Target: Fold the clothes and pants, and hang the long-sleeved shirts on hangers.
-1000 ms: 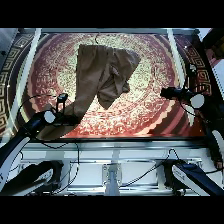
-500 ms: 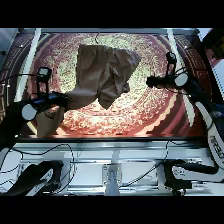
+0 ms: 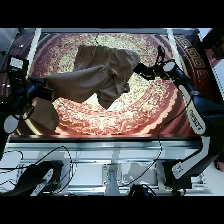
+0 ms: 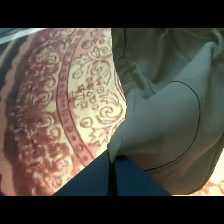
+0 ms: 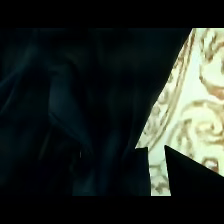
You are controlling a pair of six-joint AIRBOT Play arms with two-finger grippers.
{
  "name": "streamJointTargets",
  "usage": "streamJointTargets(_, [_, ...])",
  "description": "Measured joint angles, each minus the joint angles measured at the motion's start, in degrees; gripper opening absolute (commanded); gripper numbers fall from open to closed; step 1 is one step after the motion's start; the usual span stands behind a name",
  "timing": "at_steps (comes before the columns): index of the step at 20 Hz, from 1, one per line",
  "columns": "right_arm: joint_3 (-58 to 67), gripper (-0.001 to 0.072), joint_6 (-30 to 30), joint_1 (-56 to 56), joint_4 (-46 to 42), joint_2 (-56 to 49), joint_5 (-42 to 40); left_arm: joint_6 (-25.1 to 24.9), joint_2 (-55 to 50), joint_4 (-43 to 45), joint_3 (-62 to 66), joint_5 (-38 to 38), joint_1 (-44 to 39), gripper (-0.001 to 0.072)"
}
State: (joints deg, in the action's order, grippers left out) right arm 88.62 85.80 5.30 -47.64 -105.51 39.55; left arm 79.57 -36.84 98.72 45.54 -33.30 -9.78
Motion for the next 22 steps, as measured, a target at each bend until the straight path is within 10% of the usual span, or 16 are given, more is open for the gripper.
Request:
streamJointTargets(9, [15.2,0.0546,9.9,0.4,2.8,-16.5,3.3,0.1,0.1,1.1,0.0,0.7,0.0,0.0021])
streamJointTargets(11, [17.2,0.0446,10.5,0.9,3.0,-18.2,3.7,0.1,0.1,1.1,0.0,0.8,0.0,0.0021])
streamJointTargets(14, [18.6,0.0038,10.9,1.7,2.7,-19.8,3.5,0.1,0.1,1.1,0.0,0.8,0.0,0.0021])
streamJointTargets(22, [19.2,0.0033,8.1,-0.8,-2.2,-13.3,8.1,0.4,-2.0,2.6,-0.1,3.5,0.5,0.002])
